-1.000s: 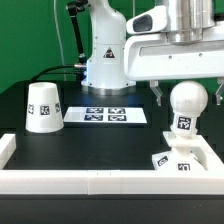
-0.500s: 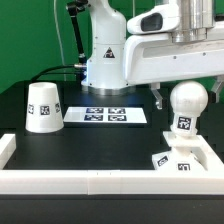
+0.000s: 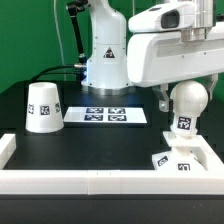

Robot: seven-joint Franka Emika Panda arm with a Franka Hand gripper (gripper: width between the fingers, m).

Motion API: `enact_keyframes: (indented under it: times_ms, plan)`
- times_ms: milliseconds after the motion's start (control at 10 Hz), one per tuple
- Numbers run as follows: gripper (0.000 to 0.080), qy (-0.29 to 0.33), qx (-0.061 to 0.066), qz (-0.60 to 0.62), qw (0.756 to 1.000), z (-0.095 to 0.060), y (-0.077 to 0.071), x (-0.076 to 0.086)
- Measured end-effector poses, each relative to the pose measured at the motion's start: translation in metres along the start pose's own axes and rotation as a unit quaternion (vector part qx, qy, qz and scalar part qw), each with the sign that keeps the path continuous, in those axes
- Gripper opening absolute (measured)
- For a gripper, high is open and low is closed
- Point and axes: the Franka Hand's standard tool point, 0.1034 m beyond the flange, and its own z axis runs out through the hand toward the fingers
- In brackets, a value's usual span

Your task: Assemble lamp

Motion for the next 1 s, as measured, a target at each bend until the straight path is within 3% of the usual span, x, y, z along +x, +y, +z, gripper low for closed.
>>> enact_keyframes:
  times_ms: [400, 900, 1000]
  plan:
    - [0.0699, -0.005, -0.010, -0.176, 0.984, 0.0025, -0.0021, 0.0019]
    - [0.0699, -0.026, -0.018, -0.359, 0.933, 0.0020, -0.0015, 0.0083]
    - [0.0699, -0.026, -0.017, -0.356, 0.934, 0.0026, -0.0012, 0.0074]
